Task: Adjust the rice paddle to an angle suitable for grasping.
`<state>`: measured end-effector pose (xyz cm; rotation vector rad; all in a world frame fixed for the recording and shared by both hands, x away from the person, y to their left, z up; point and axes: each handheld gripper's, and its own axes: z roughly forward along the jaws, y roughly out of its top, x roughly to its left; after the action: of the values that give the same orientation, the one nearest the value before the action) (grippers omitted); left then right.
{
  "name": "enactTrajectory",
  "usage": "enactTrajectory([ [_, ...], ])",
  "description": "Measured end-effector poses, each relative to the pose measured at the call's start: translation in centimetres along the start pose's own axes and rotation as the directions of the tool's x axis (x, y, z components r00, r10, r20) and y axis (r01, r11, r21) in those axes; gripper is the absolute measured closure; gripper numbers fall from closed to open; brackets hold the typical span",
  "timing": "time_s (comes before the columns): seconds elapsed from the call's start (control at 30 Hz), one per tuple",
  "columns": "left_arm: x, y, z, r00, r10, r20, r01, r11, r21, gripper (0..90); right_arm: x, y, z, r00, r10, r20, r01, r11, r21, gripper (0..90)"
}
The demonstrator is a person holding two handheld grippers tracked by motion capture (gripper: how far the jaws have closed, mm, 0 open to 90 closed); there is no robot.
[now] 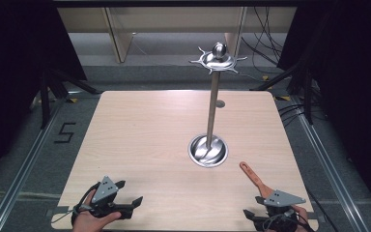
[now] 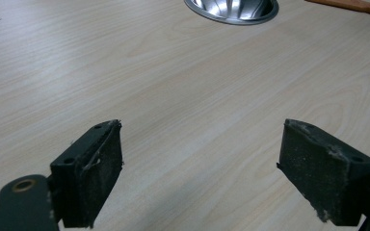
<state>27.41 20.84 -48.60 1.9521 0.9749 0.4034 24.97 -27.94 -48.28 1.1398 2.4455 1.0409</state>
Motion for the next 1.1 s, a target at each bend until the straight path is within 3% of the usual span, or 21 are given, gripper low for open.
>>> enactTrajectory([
  [0.07, 0.0, -0.1, 0.1, 0.9999, 0.009, 0.007, -0.009, 0.9999, 0.015, 14.7, 0.1, -0.1, 0.0, 0.9996, -0.013, 0.024, 0.013, 1.0, -0.009, 36.6],
  [0.1, 0.0, 0.0, 0.1, 0.9997, 0.023, 0.005, -0.023, 0.9996, 0.015, 14.7, 0.1, -0.1, 0.0, 0.9996, -0.016, 0.024, 0.016, 1.0, -0.008, 36.6],
  [0.17, -0.1, -0.1, 0.1, 1.0, 0.006, 0.008, -0.006, 0.9999, 0.016, 14.7, 0.0, -0.1, 0.0, 0.9997, -0.016, 0.021, 0.017, 1.0, -0.009, 36.6],
  [0.23, 0.0, 0.0, 0.2, 0.9994, 0.025, 0.023, -0.025, 0.9996, 0.014, 14.7, 0.0, -0.1, 0.0, 0.9998, -0.018, 0.01, 0.018, 1.0, -0.001, 36.6],
  [0.27, -0.2, 0.0, 0.2, 0.9995, 0.02, 0.024, -0.02, 0.9998, 0.007, 14.8, 0.1, 0.0, -0.1, 0.9998, 0.015, 0.013, -0.015, 1.0, 0.009, 36.5],
  [0.3, -0.2, 0.0, 0.2, 0.9994, 0.025, 0.025, -0.025, 0.9996, 0.01, 14.8, -0.1, -0.1, 0.0, 0.9999, -0.007, 0.015, 0.007, 1.0, 0.001, 36.5],
  [0.57, -0.1, 0.0, 0.0, 0.9989, 0.035, 0.033, -0.035, 0.9993, 0.014, 14.8, -0.1, -0.1, 0.0, 0.9995, -0.029, 0.009, 0.029, 1.0, -0.001, 36.1],
  [0.63, -0.3, 0.0, 0.1, 0.9993, 0.021, 0.031, -0.021, 0.9998, 0.005, 14.8, 0.0, 0.0, 0.0, 0.9999, -0.016, 0.005, 0.016, 1.0, -0.008, 36.0],
  [0.7, -0.3, 0.0, 0.1, 0.9992, 0.023, 0.032, -0.023, 0.9997, 0.005, 14.8, 0.0, 0.1, -0.1, 0.9994, -0.005, -0.033, 0.005, 1.0, 0.017, 36.0],
  [0.77, -0.1, 0.1, 0.0, 0.9986, 0.045, 0.028, -0.046, 0.9986, 0.026, 14.8, 0.0, 0.1, -0.1, 0.9996, -0.005, -0.028, 0.005, 1.0, 0.011, 35.9],
  [0.8, -0.3, 0.0, 0.1, 0.999, 0.025, 0.037, -0.025, 0.9996, 0.01, 14.8, 0.2, 0.1, -0.2, 1.0, 0.001, -0.003, -0.001, 1.0, 0.005, 35.9],
  [0.9, -0.3, 0.0, 0.1, 0.9988, 0.038, 0.031, -0.038, 0.9991, 0.019, 14.8, 0.0, 0.1, -0.1, 0.9999, -0.012, 0.005, 0.013, 1.0, -0.008, 35.6],
  [0.97, -0.4, 0.0, 0.1, 0.9993, 0.022, 0.031, -0.023, 0.9997, 0.011, 14.8, -0.2, 0.4, -0.3, 1.0, -0.001, -0.005, 0.001, 1.0, -0.008, 33.1],
  [1.0, -0.2, 0.0, 0.0, 0.9992, 0.032, 0.023, -0.032, 0.9992, 0.022, 14.8, -0.3, 0.6, -0.4, 0.9999, -0.008, 0.014, 0.008, 1.0, -0.001, 31.0],
  [1.03, -0.5, 0.0, 0.1, 0.9995, 0.0, 0.031, 0.0, 1.0, 0.008, 14.8, -0.5, 0.7, -0.4, 0.9996, -0.018, 0.021, 0.018, 1.0, 0.004, 30.2],
  [1.1, -0.4, 0.0, 0.1, 0.9993, 0.02, 0.03, -0.02, 0.9998, 0.005, 14.8, -0.8, 1.0, -0.5, 0.9988, -0.03, 0.039, 0.03, 1.0, 0.01, 29.8],
])
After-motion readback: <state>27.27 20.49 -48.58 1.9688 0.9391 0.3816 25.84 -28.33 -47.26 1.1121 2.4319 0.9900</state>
